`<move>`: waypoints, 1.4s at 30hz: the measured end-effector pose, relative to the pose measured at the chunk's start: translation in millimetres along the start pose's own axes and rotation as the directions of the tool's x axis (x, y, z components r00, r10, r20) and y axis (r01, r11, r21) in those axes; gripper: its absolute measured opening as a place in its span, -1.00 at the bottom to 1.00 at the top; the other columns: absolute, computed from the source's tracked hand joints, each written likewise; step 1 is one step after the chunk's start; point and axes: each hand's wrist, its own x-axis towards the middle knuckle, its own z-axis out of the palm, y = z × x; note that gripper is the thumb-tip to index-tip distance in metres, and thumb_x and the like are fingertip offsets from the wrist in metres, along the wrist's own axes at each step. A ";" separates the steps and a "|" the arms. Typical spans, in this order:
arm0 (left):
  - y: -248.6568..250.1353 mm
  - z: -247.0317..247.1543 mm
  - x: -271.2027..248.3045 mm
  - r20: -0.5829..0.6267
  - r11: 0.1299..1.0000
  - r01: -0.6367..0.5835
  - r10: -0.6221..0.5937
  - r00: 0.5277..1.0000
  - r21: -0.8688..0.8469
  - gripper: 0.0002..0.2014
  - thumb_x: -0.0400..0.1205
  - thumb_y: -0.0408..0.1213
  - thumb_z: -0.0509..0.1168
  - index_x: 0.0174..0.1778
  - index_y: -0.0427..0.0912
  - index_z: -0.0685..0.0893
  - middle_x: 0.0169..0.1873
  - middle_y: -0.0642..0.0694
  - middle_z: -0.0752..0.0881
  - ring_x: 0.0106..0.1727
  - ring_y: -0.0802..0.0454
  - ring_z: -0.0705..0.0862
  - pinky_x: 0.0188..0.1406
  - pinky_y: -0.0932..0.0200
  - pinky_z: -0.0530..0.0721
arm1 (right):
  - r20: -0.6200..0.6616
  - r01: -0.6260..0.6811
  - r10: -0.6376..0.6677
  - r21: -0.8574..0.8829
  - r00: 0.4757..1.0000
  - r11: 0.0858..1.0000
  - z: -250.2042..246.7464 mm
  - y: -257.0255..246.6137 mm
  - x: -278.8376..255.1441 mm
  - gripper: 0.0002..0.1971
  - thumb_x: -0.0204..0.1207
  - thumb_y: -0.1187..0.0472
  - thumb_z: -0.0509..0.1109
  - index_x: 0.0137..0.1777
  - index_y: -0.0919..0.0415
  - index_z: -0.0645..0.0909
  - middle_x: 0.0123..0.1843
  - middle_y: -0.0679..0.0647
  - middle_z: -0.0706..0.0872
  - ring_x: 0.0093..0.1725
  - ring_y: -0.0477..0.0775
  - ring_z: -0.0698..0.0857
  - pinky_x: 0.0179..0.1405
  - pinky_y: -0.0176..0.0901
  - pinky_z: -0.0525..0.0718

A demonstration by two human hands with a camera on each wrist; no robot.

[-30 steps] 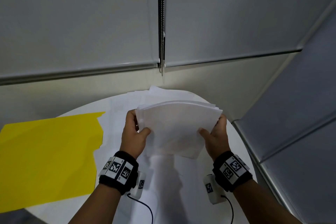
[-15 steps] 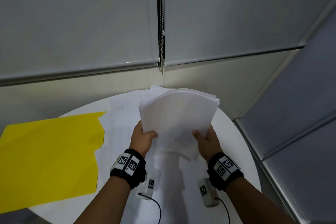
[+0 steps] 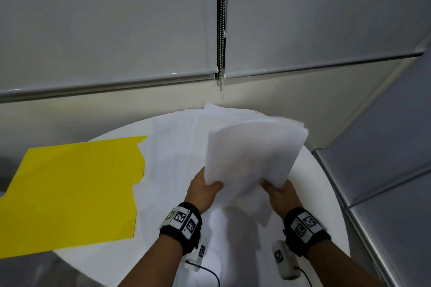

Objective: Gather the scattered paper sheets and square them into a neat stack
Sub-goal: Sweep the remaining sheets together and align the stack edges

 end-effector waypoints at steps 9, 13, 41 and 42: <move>-55.5 31.1 -9.0 0.112 0.964 0.150 -0.178 0.978 0.218 -0.78 0.51 -0.21 0.28 0.00 0.19 0.68 -0.15 -0.02 0.76 -0.22 0.06 0.68 -0.10 0.07 0.72 | -0.149 -0.219 0.214 -0.022 0.965 0.975 -100.3 60.2 38.7 -0.83 0.47 0.31 0.51 0.03 0.29 0.69 0.01 0.33 0.77 0.00 0.35 0.74 0.12 0.28 0.69; -54.1 21.7 12.8 -0.061 0.913 0.189 -0.180 0.982 0.360 -0.80 0.57 -0.35 0.26 -0.14 0.06 0.72 -0.10 0.08 0.77 -0.10 0.09 0.71 -0.03 0.27 0.64 | -0.192 -0.293 0.273 -0.085 0.943 0.952 -139.5 84.9 56.6 -0.69 0.46 0.30 0.51 0.18 0.39 0.67 0.07 0.27 0.73 0.05 0.24 0.69 0.17 0.10 0.62; -30.5 74.0 105.3 -0.496 0.590 0.536 -0.249 0.832 0.604 -0.05 0.37 0.02 0.59 0.58 -0.14 0.23 0.48 -0.19 0.30 0.50 -0.23 0.29 0.30 -0.25 0.50 | 0.079 -0.340 0.378 -0.294 0.923 0.893 -144.0 103.3 109.8 -0.61 0.50 0.22 0.48 0.31 0.31 0.61 0.22 0.26 0.73 0.21 0.28 0.68 0.21 -0.04 0.58; -29.9 73.3 105.1 -0.497 0.617 0.531 -0.249 0.832 0.581 -0.06 0.38 -0.04 0.59 0.59 -0.14 0.22 0.47 -0.21 0.31 0.50 -0.24 0.30 0.30 -0.23 0.51 | 0.085 -0.330 0.369 -0.294 0.926 0.897 -143.9 102.7 108.8 -0.61 0.51 0.22 0.47 0.31 0.31 0.61 0.22 0.25 0.73 0.21 0.28 0.68 0.19 -0.06 0.57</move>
